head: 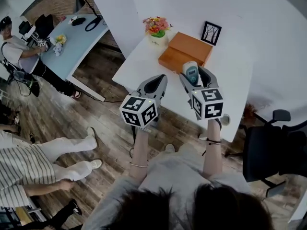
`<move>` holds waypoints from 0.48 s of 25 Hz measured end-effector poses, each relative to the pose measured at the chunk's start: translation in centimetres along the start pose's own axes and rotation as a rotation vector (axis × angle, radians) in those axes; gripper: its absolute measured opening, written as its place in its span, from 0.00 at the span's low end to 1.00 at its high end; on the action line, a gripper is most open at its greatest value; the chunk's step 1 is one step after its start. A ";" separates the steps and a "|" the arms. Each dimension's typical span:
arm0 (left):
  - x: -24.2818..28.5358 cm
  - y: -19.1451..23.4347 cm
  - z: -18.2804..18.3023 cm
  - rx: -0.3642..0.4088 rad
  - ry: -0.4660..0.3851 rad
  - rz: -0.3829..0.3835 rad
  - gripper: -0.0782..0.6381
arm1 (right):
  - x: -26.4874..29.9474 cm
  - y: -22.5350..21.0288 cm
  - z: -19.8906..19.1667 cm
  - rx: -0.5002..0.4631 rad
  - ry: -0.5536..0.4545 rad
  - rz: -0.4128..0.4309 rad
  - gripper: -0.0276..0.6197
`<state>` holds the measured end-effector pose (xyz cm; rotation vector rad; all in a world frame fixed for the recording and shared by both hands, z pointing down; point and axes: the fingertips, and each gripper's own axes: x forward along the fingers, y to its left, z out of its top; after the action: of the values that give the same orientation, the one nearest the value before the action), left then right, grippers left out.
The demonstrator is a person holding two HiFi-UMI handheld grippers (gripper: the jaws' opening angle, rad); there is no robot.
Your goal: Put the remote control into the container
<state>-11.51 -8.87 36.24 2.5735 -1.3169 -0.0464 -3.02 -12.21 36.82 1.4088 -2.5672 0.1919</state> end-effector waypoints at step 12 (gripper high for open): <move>4.6 2.0 -1.6 -0.031 0.052 -0.055 0.11 | 3.5 -4.2 -1.1 0.045 0.038 -0.047 0.48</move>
<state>-10.16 -13.40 38.64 2.5670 -1.2181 -0.0092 -1.18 -17.03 38.76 1.4654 -2.5109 0.2678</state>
